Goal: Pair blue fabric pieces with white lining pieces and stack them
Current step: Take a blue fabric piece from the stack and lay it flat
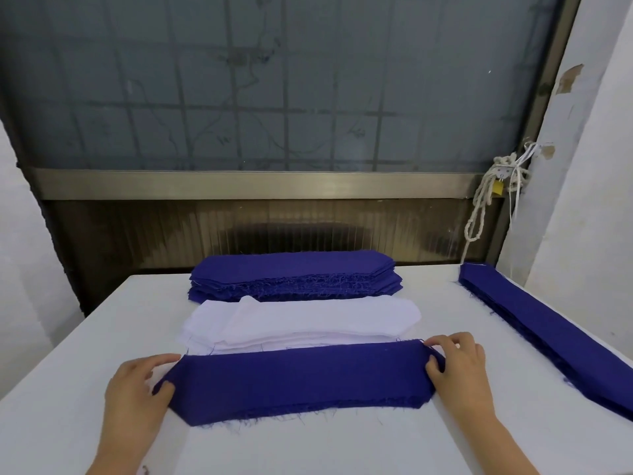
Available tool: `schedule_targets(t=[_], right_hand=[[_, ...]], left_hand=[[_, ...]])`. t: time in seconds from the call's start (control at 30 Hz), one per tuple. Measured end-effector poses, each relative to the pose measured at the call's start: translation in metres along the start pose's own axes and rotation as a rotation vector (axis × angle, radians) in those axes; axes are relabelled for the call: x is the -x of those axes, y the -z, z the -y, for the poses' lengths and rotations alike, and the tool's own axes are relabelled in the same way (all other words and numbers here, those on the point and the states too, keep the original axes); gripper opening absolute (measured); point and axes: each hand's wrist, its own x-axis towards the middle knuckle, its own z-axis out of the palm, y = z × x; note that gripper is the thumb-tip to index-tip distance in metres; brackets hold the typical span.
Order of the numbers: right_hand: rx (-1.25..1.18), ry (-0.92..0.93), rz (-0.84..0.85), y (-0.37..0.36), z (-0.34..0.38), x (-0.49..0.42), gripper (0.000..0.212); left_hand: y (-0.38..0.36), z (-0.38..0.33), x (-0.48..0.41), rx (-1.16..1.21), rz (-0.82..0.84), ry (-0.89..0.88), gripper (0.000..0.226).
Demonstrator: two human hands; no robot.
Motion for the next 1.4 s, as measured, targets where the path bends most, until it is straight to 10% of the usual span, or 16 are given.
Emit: schedule_targets(t=[0.23, 0.77, 1.1, 1.4], right_hand=[[-0.12, 0.436, 0.116, 0.003, 0.004, 0.005, 0.025], [0.2, 0.351, 0.335, 0.003, 0.039, -0.004, 0.007], [-0.038, 0.524, 0.172, -0.029, 0.117, -0.053, 0.013], [-0.05, 0.572, 0.286, -0.08, 0.182, -0.103, 0.047]], left_hand=[[-0.001, -0.018, 0.012, 0.161, 0.292, -0.309, 0.033], [0.0, -0.052, -0.017, -0.19, 0.556, -0.252, 0.011], [-0.045, -0.101, -0.074, -0.135, 0.096, -0.407, 0.022], [-0.087, -0.108, -0.134, -0.142, 0.189, -0.243, 0.032]])
